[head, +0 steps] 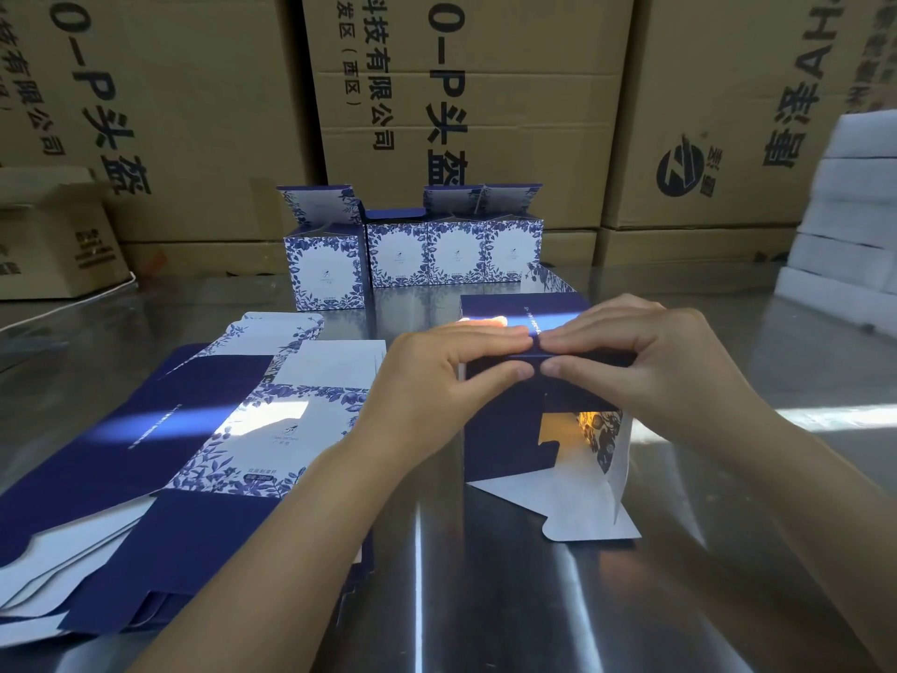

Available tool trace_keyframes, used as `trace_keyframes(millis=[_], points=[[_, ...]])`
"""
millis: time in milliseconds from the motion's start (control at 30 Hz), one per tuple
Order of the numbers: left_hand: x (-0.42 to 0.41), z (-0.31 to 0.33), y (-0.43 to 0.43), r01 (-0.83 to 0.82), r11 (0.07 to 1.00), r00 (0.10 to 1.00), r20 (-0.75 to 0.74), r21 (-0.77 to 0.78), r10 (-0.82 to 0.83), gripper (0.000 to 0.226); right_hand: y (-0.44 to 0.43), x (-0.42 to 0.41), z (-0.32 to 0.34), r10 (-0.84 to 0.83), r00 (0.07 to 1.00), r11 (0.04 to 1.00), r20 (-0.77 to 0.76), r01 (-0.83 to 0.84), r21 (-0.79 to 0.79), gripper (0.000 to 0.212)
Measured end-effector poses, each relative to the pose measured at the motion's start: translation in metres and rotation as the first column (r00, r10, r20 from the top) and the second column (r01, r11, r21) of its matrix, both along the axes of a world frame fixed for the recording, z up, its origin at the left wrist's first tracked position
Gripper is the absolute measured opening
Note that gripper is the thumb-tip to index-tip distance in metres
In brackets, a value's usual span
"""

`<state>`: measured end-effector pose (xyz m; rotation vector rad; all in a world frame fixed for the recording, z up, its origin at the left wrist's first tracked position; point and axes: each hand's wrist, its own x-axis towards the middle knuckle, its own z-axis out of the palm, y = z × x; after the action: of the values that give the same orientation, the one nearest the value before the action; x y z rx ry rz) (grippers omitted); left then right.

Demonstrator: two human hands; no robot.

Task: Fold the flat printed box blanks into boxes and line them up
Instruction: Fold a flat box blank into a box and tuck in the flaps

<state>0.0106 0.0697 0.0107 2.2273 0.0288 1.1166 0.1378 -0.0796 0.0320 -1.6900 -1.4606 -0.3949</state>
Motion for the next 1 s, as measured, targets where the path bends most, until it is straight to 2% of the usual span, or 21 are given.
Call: trace_keyframes(millis=[200,367,600,800,900,1000], points=[[-0.006,0.004,0.008,0.019,0.992,0.995,-0.092,-0.122,-0.030,0.027,0.000,0.001,0.000,0.006,1.000,1.000,-0.012,-0.006,-0.005,0.021],[-0.003,0.003,0.008,0.002,0.988,0.996,-0.089,-0.157,-0.016,0.023,0.000,0.001,-0.001,-0.009,1.000,1.000,-0.015,0.009,-0.002,0.018],[-0.001,-0.001,0.008,0.080,0.969,0.995,-0.038,-0.232,-0.092,0.020,0.001,0.001,-0.001,-0.018,0.999,1.000,-0.029,0.018,0.008,0.016],[-0.004,0.001,0.009,0.032,0.984,0.995,-0.093,-0.177,-0.049,0.023,0.001,0.000,-0.001,0.006,0.999,1.000,-0.052,-0.005,0.026,0.021],[-0.007,0.005,0.012,0.048,0.988,0.986,-0.149,-0.148,-0.070,0.026,0.001,0.000,-0.001,0.005,0.999,1.000,-0.040,-0.004,0.027,0.022],[-0.010,0.008,0.015,0.078,0.980,0.980,-0.164,-0.184,-0.109,0.025,0.001,0.000,-0.001,-0.001,1.000,1.000,-0.022,0.001,0.016,0.019]])
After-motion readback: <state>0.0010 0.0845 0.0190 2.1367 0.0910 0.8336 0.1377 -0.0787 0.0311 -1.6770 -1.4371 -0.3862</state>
